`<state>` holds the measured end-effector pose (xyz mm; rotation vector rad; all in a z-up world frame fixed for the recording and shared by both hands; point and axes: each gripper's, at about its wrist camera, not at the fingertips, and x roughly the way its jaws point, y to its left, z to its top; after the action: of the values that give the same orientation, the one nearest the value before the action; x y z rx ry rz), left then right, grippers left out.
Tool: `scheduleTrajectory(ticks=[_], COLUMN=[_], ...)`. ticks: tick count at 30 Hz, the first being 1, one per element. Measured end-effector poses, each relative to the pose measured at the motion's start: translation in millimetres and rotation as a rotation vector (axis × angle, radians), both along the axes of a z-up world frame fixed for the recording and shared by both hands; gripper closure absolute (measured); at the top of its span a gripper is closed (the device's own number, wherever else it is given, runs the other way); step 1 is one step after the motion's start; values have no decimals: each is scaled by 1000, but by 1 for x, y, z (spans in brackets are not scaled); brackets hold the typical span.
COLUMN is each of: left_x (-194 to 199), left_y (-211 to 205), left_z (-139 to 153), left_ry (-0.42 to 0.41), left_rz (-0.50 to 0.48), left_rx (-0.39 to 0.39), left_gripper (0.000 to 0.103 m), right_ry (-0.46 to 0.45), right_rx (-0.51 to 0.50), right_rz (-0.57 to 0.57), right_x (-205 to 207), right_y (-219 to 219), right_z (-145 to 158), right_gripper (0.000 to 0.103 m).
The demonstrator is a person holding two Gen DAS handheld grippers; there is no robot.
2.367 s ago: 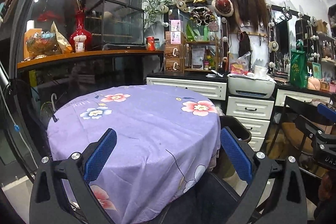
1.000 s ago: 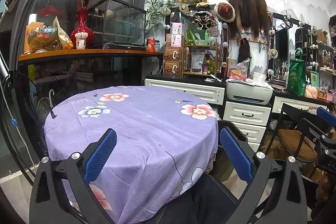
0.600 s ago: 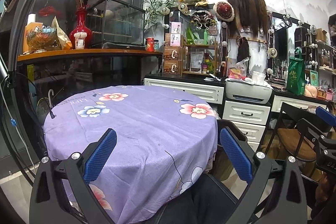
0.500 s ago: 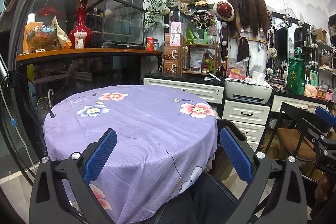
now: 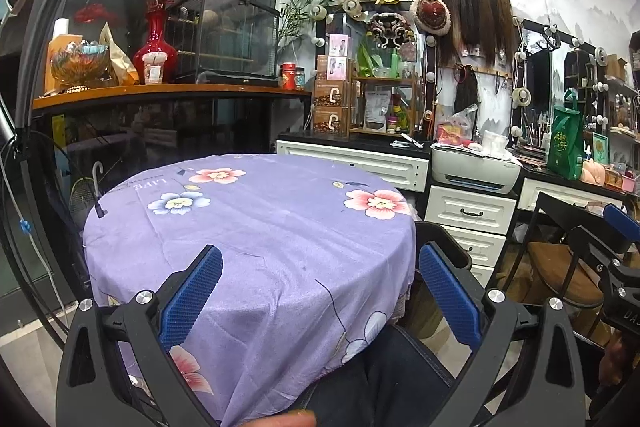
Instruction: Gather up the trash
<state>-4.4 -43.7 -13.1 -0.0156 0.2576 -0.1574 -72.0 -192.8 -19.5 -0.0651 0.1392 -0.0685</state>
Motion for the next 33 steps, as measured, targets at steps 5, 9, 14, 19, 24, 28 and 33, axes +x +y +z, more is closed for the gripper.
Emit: scheduleTrajectory(ticks=[5, 9, 14, 19, 24, 28, 33], left_x=[-1, -1, -1, 0, 0, -1, -1], left_y=[-1, -1, -1, -1, 0, 0, 1], left_z=[1, 1, 2, 2, 1, 1, 1], left_ry=[-22, -24, -29, -26, -24, -23, -24], left_rz=[9, 14, 18, 11, 8, 9, 10], left_rx=[24, 32, 35, 35, 35, 34, 33], left_gripper=[5, 5, 5, 5, 5, 5, 5], right_ry=[-1, -1, -1, 1, 3, 2, 2], right_rx=[1, 2, 3, 3, 4, 2, 2], right_rz=[0, -1, 0, 0, 0, -2, -1], right_x=[0, 0, 0, 1, 1, 1, 1], right_y=[1, 0, -2, 0, 0, 0, 0], right_z=[0, 0, -2, -2, -4, -3, -3], right_gripper=[6, 6, 6, 6, 6, 6, 6])
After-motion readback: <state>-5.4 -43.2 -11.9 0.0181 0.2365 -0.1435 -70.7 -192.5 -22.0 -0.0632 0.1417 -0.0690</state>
